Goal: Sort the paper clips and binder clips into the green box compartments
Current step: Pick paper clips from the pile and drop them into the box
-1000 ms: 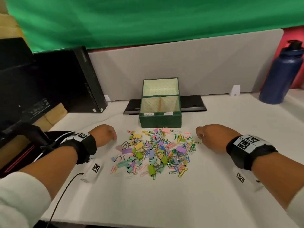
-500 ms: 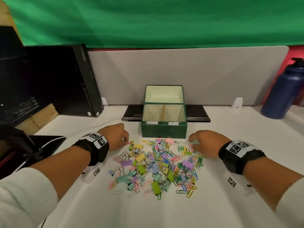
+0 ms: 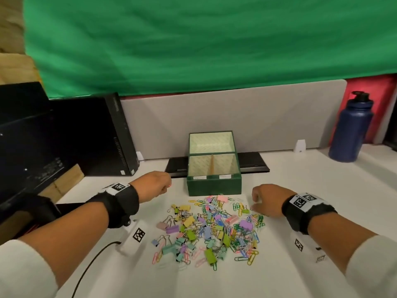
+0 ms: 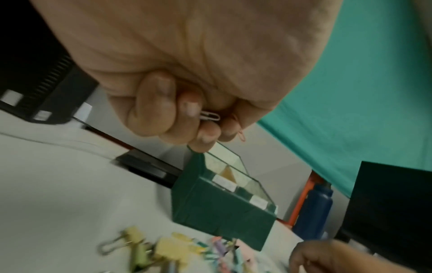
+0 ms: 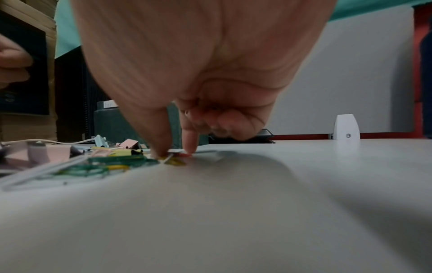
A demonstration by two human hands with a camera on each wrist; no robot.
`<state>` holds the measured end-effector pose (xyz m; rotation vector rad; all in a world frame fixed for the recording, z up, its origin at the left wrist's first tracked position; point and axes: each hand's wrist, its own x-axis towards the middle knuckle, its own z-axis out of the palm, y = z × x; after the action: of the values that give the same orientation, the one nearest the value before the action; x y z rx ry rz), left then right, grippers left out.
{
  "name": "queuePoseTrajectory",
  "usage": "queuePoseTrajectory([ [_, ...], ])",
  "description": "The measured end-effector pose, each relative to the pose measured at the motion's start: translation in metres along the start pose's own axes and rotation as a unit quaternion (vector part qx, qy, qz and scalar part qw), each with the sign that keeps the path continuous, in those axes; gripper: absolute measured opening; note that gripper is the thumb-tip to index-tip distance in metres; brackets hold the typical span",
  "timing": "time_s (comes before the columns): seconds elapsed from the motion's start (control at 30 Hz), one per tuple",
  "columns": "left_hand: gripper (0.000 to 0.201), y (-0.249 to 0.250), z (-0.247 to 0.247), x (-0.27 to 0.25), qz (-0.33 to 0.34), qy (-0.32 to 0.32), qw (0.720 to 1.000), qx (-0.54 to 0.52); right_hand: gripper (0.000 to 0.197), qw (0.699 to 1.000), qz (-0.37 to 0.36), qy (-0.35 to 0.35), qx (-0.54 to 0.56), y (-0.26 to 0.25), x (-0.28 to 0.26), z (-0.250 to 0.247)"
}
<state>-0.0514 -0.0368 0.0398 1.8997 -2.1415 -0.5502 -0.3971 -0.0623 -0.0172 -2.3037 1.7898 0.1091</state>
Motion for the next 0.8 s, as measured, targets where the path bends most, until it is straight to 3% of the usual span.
queuePoseTrajectory([
  [0.1, 0.035, 0.024, 0.002, 0.019, 0.008, 0.02, 0.999, -0.028, 0.017, 1.0, -0.009, -0.019, -0.009, 0.004, 0.006, 0.004],
  [0.3, 0.028, 0.076, 0.019, 0.079, 0.037, 0.0, 0.998, -0.055, 0.011, 0.997, -0.057, -0.035, -0.027, 0.005, 0.021, 0.007],
  [0.47, 0.023, 0.101, 0.035, 0.121, 0.046, -0.026, 0.996, -0.072, 0.011, 0.991, -0.119, 0.041, 0.037, 0.005, 0.024, -0.017],
  [0.53, 0.018, 0.107, 0.041, 0.131, 0.013, -0.062, 0.987, -0.15, 0.01, 0.985, -0.137, 0.079, 0.069, 0.001, 0.033, -0.034],
  [0.63, 0.032, 0.112, 0.039, 0.135, -0.025, -0.099, 0.965, -0.243, 0.008, 0.977, -0.147, 0.131, 0.084, -0.015, 0.054, -0.057],
  [0.7, 0.037, 0.111, 0.033, 0.131, -0.014, -0.086, 0.967, -0.238, 0.013, 0.98, -0.133, 0.133, 0.07, -0.028, 0.07, -0.065],
  [0.8, 0.031, 0.097, 0.022, 0.106, 0.071, 0.0, 0.987, -0.143, 0.03, 0.983, -0.135, 0.125, 0.014, -0.037, 0.084, -0.068],
])
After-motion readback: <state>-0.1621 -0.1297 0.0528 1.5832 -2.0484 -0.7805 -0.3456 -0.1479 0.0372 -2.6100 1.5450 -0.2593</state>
